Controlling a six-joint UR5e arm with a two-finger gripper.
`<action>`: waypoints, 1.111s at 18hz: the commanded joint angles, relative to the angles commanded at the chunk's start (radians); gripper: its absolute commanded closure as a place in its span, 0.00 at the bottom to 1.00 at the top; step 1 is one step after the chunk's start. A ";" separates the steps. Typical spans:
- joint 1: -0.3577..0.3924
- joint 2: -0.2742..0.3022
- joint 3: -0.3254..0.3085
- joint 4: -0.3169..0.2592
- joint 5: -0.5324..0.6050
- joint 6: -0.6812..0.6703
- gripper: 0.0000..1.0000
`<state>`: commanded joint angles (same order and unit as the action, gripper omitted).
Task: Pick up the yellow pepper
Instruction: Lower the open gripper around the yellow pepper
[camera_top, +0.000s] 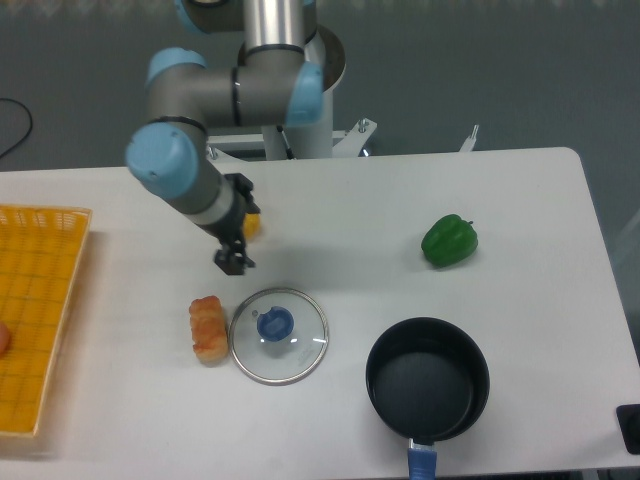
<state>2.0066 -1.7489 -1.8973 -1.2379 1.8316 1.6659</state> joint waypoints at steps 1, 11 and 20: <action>-0.020 0.011 -0.029 0.003 0.005 -0.002 0.00; -0.054 0.022 -0.206 0.187 0.058 -0.038 0.00; -0.055 0.003 -0.221 0.201 0.081 -0.054 0.01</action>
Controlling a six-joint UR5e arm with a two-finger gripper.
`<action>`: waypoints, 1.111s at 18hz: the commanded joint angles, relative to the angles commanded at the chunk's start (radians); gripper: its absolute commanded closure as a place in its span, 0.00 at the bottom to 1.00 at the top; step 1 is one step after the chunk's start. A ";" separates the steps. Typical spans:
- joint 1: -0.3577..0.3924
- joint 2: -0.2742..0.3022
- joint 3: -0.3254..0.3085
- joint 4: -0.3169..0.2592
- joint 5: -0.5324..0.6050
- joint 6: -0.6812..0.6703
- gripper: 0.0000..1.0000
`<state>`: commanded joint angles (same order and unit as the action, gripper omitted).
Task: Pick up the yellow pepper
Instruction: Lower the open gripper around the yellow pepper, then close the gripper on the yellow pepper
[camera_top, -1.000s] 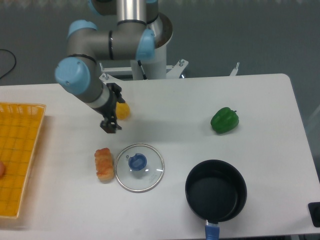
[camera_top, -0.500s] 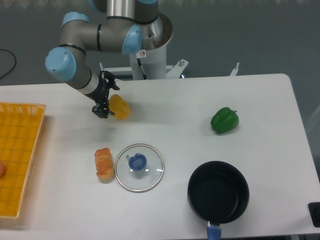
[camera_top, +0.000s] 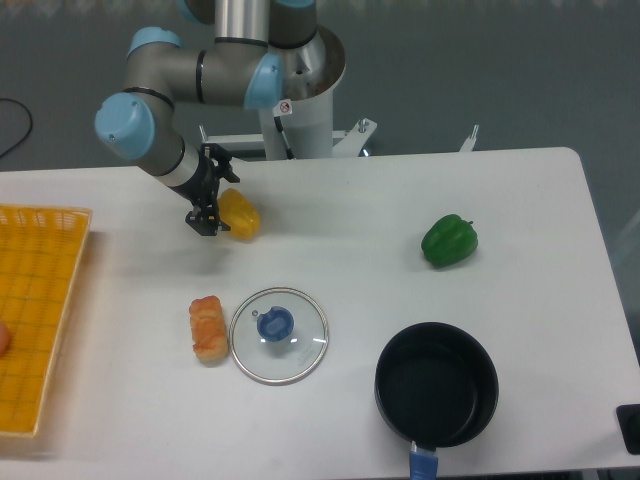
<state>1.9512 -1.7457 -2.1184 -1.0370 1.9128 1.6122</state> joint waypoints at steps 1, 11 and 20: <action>0.000 0.000 -0.006 0.005 0.002 -0.002 0.01; -0.008 -0.023 0.000 0.023 0.009 -0.074 0.24; -0.011 -0.051 0.014 0.020 0.028 -0.132 0.42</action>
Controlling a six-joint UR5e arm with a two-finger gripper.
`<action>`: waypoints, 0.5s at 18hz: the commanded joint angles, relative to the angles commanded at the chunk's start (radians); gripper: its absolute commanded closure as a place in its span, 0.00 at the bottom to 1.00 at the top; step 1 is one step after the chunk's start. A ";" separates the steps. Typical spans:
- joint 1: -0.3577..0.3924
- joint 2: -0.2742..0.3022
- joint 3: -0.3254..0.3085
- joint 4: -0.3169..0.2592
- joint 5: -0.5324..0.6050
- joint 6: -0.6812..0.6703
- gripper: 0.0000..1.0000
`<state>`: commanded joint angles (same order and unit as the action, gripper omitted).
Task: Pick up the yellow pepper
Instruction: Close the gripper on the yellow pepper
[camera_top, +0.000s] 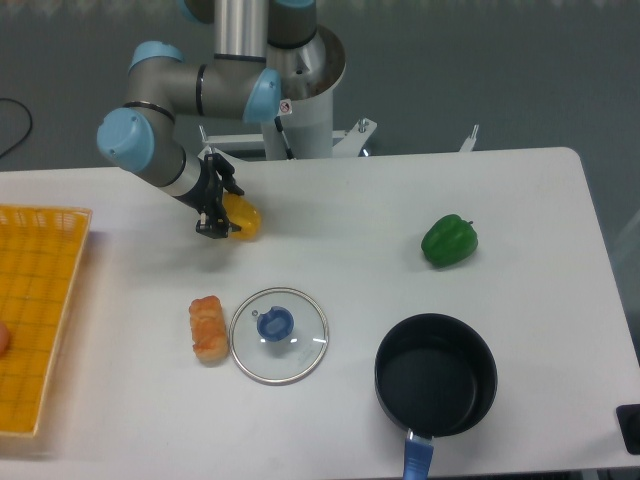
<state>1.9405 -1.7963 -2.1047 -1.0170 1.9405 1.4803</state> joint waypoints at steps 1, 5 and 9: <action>-0.002 0.000 0.005 0.000 0.000 -0.003 0.42; 0.002 0.003 0.052 -0.014 -0.005 -0.002 0.42; 0.008 0.018 0.083 -0.073 -0.011 0.000 0.47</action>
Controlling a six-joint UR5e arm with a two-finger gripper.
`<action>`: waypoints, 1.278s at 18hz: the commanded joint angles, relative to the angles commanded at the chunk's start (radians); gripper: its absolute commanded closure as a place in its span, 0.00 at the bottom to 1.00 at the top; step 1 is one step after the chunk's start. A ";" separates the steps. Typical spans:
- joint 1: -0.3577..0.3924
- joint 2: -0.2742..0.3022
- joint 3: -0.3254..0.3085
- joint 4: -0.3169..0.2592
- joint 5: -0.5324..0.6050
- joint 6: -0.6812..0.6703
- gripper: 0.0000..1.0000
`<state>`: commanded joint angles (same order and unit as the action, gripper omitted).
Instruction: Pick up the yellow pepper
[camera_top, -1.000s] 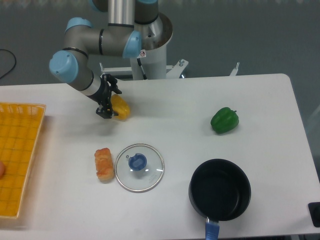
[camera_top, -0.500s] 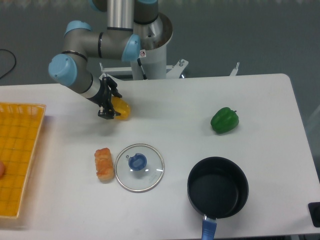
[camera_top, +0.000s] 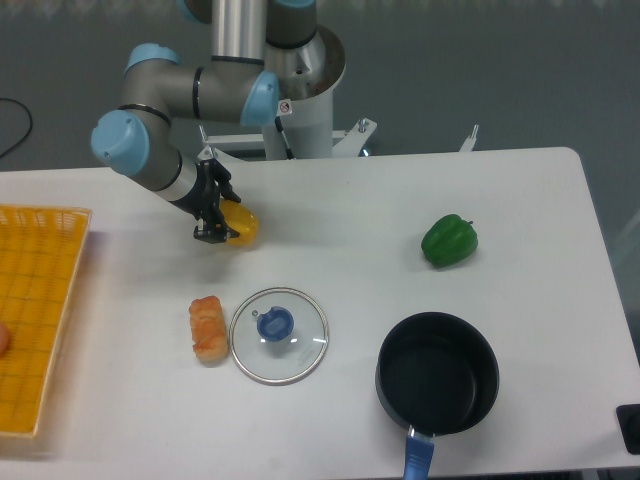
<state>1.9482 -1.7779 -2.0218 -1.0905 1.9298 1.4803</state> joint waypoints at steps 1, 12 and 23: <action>0.002 0.002 0.005 -0.006 0.000 0.000 0.48; 0.188 0.041 0.258 -0.184 -0.230 0.038 0.49; 0.374 0.045 0.357 -0.278 -0.308 0.156 0.49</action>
<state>2.3224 -1.7334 -1.6644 -1.3683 1.6214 1.6368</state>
